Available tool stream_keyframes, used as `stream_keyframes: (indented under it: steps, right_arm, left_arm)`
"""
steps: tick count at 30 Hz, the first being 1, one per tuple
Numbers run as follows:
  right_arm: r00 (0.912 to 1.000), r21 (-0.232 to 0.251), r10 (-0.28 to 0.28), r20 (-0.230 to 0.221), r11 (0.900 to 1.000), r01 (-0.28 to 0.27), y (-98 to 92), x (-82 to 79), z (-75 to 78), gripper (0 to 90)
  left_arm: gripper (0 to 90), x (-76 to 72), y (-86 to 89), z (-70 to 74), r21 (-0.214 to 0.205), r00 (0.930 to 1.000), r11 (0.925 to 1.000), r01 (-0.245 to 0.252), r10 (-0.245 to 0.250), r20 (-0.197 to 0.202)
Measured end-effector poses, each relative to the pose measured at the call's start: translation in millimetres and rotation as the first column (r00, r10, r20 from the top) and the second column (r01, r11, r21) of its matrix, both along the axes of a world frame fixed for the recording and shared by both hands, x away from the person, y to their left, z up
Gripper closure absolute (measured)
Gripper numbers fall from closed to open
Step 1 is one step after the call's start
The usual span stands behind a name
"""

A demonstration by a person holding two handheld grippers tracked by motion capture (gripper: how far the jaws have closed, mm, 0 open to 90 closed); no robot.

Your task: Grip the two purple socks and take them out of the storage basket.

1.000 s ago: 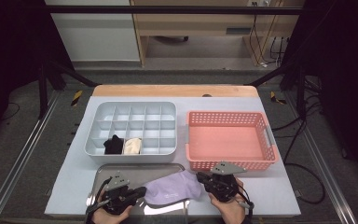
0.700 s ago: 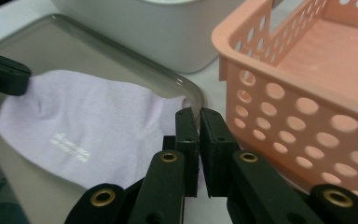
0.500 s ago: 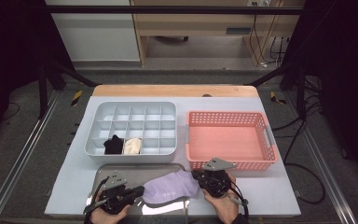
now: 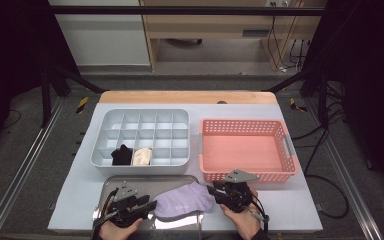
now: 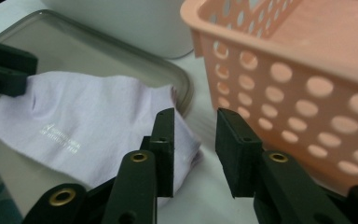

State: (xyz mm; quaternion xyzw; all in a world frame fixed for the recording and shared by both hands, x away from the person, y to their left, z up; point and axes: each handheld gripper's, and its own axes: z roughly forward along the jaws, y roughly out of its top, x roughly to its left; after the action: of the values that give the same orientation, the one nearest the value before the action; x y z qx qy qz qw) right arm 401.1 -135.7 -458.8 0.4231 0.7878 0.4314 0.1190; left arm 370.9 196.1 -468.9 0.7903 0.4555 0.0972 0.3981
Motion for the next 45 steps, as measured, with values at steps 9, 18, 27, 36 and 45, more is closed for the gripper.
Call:
stream_keyframes:
  steps: [9,18,27,36,45]
  right_arm:
    - [0.9962,-0.002,0.012,-0.087,0.9999,-0.012,3.8,4.7,-25.1,62.7]
    - [0.9979,-0.046,0.029,-0.058,0.9984,-0.032,13.8,1.0,-26.0,78.6]
    - [0.9969,-0.024,0.04,-0.068,0.9989,-0.041,12.4,-1.8,-17.2,82.9]
    - [0.9967,-0.002,0.051,-0.063,0.9987,-0.052,20.6,-4.5,-10.7,81.7]
    - [0.9988,0.039,0.025,-0.043,0.999,-0.024,13.5,-4.1,-6.5,67.5]
  left_arm:
    - [62.8,-1.4,-4.7,-4.7,0.022,0.9999,0.9997,0.011,-0.011,-0.013]
    - [83.0,-2.3,-8.6,-5.1,0.02,0.999,0.9992,0.033,-0.032,-0.031]
    - [85.2,3.1,0.0,-3.2,0.014,0.9989,0.9995,0.029,-0.028,-0.037]
    - [84.7,9.2,9.7,-2.2,0.034,0.9997,0.9994,0.009,-0.008,-0.024]
    - [75.7,6.3,12.3,2.5,0.007,0.9999,0.9999,0.015,-0.015,0.005]
